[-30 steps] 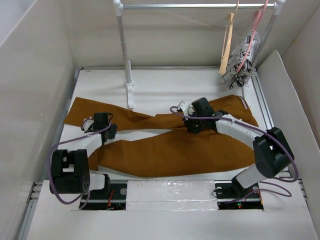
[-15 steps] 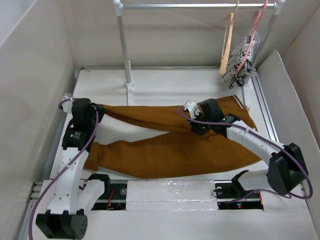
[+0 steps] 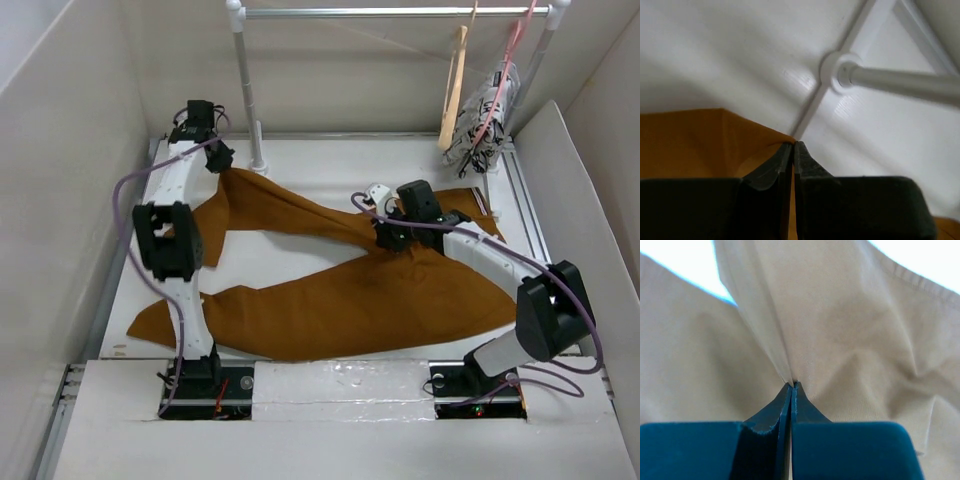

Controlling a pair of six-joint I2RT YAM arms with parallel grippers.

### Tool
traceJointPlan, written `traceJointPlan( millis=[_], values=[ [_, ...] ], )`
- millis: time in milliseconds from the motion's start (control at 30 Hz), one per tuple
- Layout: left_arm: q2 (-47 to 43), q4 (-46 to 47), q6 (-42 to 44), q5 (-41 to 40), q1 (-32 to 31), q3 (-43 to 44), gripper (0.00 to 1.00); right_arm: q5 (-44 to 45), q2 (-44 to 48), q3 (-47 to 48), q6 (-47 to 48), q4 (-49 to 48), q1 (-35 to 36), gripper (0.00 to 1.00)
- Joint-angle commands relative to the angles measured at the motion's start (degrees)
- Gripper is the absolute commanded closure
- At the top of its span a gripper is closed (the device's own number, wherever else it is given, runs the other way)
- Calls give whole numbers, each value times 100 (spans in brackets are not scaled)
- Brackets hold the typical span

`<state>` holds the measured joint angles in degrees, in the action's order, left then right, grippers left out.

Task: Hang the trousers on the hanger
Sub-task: Flatten out the trousers at the center of the board.

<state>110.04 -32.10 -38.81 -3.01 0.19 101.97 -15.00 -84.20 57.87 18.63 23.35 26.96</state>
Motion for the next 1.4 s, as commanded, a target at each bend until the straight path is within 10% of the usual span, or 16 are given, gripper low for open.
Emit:
traceJointPlan(
  millis=[0, 167, 233, 333, 467, 600, 700, 900, 1367],
  values=[
    [1548, -812, 663, -542, 236, 2133, 100, 191, -210, 190, 62, 284, -113, 100],
    [2382, -1247, 655, -542, 368, 3022, 82, 165, -272, 120, -96, 336, 142, 98],
    [1979, -896, 681, -666, 368, 2374, 47, 8, -185, -3, -132, 336, 195, 70],
    [1259, -491, 795, -500, 368, 1564, 21, -90, -9, -39, -97, 677, 196, 38],
    [-6, 229, 1033, -393, -87, 142, 23, -108, 482, -56, -17, 1013, -215, 36],
    [-1743, 1079, 928, -420, -1194, -2243, 24, -117, 1255, -170, -237, 1031, -1276, 100],
    [-2371, 1643, 332, -96, -1811, -3643, 23, -397, 1511, -355, -535, 689, -2304, 100],
    [-2453, 2655, -66, 740, -1960, -4652, 21, -687, 1074, -216, -1090, -225, -3907, 38],
    [-1153, 3544, -373, 1030, -2084, -4344, 21, -2003, -2168, 1255, -738, -260, -5640, 17]
  ],
)
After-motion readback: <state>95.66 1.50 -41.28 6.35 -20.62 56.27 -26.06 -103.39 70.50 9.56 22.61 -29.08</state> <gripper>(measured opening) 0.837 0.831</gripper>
